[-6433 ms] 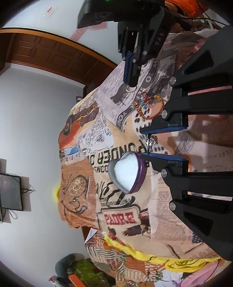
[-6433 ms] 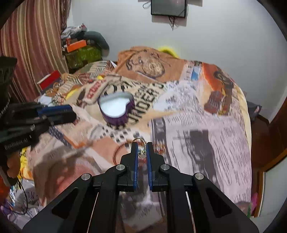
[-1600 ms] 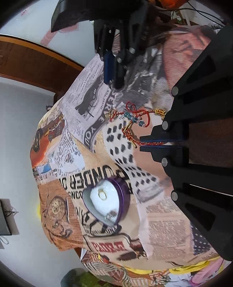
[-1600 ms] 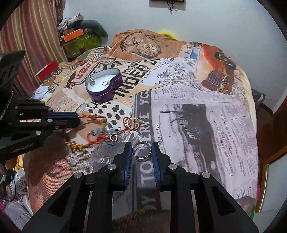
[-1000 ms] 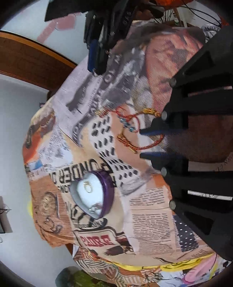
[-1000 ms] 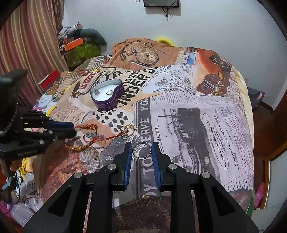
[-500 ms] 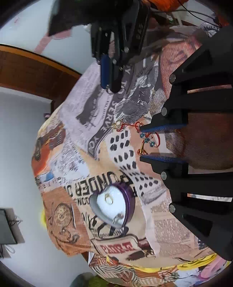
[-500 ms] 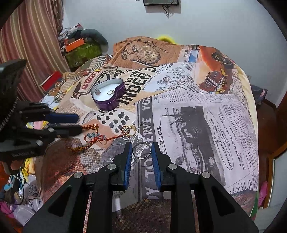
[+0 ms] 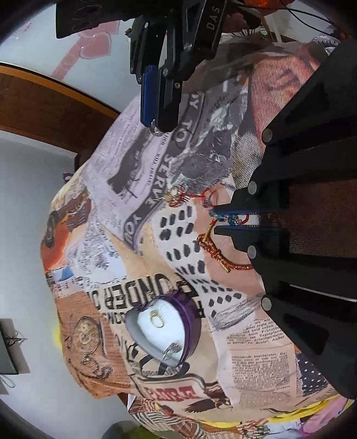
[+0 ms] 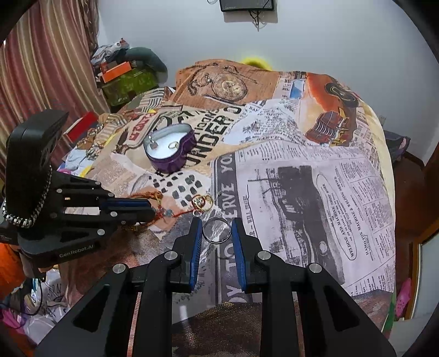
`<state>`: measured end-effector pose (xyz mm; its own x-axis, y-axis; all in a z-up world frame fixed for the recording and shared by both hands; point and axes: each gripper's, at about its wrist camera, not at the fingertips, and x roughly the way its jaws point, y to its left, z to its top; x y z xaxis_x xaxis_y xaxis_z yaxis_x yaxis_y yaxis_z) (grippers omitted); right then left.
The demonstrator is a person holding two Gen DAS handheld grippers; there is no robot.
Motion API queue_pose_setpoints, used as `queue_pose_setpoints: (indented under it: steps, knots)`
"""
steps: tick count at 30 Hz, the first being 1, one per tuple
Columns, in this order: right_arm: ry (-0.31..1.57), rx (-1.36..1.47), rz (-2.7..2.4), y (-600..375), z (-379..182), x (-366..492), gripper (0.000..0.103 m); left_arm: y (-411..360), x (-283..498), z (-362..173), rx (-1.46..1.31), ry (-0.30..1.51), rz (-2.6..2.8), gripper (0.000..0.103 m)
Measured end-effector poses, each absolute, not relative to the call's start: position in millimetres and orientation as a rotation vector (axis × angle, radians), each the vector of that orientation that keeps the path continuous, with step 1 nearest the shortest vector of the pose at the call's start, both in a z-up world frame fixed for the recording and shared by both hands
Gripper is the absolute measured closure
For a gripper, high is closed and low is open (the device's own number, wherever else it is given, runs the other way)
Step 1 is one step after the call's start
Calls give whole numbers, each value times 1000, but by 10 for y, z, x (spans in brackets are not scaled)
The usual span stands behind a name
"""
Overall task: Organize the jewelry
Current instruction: 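Carry the silver ring in the right gripper to the heart tin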
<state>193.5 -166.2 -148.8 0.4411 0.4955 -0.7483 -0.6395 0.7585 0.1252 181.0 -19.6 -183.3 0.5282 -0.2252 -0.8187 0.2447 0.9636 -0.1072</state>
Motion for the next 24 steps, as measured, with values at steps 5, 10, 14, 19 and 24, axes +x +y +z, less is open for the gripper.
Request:
queue_pose_setpoints:
  steps: [5, 10, 14, 19, 24]
  knots:
    - [830, -177, 709, -1636, -1360, 1923, 83, -133, 1730, -1552, -7, 901, -275, 98]
    - [799, -168, 716, -1570, -1240, 1915, 83, -44, 1650, -1240, -20, 818, -266, 98]
    - [772, -163, 729, -1480, -1142, 1914, 83, 31, 1612, -1051, -28, 764, -255, 98]
    - [743, -161, 747, -1345, -1044, 1925, 83, 168, 1609, -892, -40, 715, -231, 98]
    - [720, -159, 769, -1170, -971, 1970, 83, 370, 1643, -806, -48, 677, -185, 98]
